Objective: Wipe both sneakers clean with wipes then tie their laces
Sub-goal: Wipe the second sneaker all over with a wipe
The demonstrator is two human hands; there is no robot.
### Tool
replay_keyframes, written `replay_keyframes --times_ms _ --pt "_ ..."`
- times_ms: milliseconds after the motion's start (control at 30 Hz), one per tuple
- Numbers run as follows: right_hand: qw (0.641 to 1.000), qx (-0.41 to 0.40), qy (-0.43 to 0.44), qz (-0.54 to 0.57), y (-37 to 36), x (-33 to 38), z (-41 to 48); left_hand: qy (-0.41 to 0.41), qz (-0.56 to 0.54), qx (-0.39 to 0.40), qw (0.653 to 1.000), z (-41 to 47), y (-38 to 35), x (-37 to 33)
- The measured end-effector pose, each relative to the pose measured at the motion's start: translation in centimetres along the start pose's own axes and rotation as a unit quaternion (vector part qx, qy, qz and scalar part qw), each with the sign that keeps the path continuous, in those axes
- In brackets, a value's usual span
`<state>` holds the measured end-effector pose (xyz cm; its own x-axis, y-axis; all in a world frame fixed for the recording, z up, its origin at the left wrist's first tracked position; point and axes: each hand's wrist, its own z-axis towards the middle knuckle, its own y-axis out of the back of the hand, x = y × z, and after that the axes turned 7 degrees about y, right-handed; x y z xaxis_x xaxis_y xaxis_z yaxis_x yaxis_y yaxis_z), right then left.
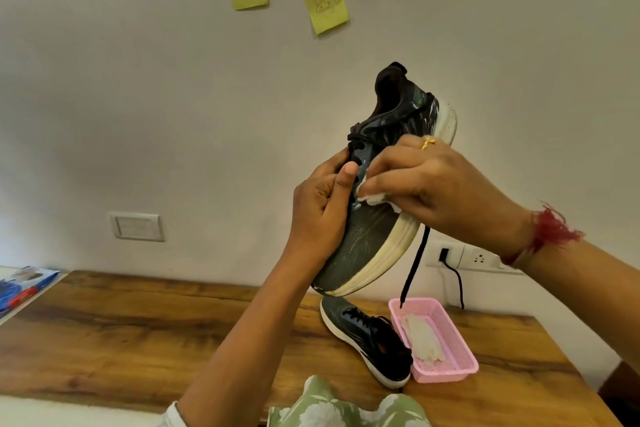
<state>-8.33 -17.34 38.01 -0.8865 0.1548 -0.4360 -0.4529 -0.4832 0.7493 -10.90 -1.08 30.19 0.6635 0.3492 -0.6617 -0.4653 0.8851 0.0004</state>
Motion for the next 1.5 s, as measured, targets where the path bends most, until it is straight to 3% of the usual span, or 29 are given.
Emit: replay_keyframes --times_ms 167,333,500,600,667,767,900,1067,1167,1267,1367,1500 --pt "0.993 -0.05 -0.105 -0.014 0.4 -1.8 0.3 0.018 0.017 0.004 1.0 0.0 -0.6 0.2" --pt "0.999 0.01 -0.036 0.031 -0.7 0.3 -0.1 0.016 0.011 0.015 1.0 -0.4 -0.1 0.8" --pt "0.987 -0.056 -0.151 0.016 -1.0 -1.7 -0.3 0.029 0.031 0.02 0.999 -0.5 -0.4 1.0" --pt "0.995 -0.013 -0.086 0.047 -1.7 0.7 -0.8 0.028 0.032 0.022 0.999 -0.9 -0.1 1.6" --pt "0.997 0.006 -0.073 -0.013 -1.9 0.2 -1.1 0.039 0.04 0.026 0.998 -1.2 -0.1 1.9" --pt "0.98 -0.059 -0.167 -0.088 -1.8 -2.8 -1.6 0.049 0.04 0.034 0.997 -1.6 -0.2 2.0" --pt "0.949 -0.165 -0.267 0.016 -1.4 -3.7 -1.7 0.064 0.044 0.045 0.996 -1.8 0.1 1.8" --pt "0.963 -0.128 -0.215 0.097 -3.0 0.5 -1.2 0.087 0.047 0.04 0.994 -2.0 0.0 2.0" --pt "0.985 -0.073 -0.144 0.054 -4.0 1.8 -1.7 0.084 0.04 0.036 0.995 -2.2 0.2 2.3" --pt "0.978 -0.084 -0.191 -0.026 -4.1 -0.8 -1.9 0.082 0.026 0.04 0.995 -2.6 0.2 2.5" --pt "0.965 -0.089 -0.248 0.018 -4.2 -1.3 -2.3 0.083 0.026 0.044 0.995 -2.8 0.3 2.9" --pt "0.984 -0.019 -0.154 0.083 -5.3 1.6 -2.6 0.093 0.028 0.04 0.994 -3.1 0.5 3.3"
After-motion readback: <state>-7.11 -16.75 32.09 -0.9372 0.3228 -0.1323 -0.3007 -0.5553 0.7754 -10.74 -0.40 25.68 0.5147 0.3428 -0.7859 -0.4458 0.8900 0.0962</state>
